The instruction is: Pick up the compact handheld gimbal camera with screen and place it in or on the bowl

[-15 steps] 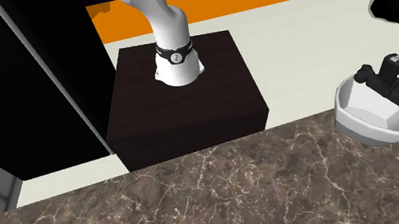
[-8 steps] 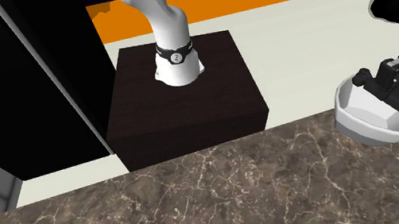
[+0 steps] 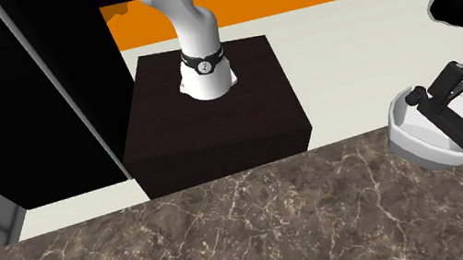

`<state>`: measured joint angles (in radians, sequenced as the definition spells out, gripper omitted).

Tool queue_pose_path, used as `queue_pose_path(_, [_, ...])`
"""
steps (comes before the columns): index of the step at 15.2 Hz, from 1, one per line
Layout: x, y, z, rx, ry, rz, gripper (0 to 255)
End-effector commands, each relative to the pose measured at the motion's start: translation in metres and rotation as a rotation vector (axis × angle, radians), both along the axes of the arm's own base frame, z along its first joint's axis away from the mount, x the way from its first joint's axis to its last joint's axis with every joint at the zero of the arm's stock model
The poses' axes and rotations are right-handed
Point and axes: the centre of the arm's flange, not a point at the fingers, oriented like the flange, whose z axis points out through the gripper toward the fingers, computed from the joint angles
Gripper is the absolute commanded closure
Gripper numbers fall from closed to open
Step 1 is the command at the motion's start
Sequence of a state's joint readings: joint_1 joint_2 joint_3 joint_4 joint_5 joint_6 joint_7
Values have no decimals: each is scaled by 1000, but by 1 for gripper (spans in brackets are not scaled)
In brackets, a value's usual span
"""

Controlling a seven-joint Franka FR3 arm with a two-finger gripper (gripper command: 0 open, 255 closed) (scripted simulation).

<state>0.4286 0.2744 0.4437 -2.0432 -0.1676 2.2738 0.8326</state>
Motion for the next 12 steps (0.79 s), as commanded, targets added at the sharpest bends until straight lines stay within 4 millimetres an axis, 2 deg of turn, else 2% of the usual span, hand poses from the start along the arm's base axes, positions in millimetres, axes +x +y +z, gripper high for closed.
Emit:
queue_pose_path(1, [0,0,13,0,0,0,0])
queue_pose_path(4, [0,1,50,0,0,0,0])
queue_pose_path(12, [0,1,50,0,0,0,0])
